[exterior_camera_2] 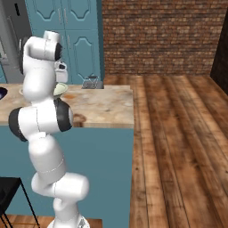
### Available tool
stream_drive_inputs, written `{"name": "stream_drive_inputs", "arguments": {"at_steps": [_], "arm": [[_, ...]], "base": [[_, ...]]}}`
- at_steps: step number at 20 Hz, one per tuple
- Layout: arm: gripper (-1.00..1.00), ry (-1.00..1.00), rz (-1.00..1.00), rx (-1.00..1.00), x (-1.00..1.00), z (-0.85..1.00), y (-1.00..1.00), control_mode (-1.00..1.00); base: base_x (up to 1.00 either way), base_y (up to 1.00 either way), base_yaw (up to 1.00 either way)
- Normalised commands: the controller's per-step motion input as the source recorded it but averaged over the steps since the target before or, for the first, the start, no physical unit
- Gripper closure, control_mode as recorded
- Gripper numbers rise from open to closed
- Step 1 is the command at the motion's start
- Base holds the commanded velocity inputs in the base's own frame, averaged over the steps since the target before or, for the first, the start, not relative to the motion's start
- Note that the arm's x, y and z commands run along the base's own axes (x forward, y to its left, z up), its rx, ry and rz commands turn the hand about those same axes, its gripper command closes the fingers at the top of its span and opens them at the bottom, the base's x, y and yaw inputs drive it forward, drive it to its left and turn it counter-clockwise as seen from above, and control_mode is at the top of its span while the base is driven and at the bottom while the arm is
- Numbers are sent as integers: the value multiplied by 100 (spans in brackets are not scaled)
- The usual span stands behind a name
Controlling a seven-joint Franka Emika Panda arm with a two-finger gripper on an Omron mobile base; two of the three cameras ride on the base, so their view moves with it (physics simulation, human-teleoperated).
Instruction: Pick the chicken drumstick and corn from their plates and place them in the bowl. Then put the bowl in the fridge.
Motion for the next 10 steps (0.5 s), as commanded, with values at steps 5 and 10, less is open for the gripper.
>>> {"name": "stream_drive_inputs", "arguments": {"at_steps": [5,10], "arm": [[100,-1,0,-1,-21,-3,7,-100],[100,-1,0,0,-22,-2,-4,-100]], "base": [[0,0,0],[0,0,0]]}}
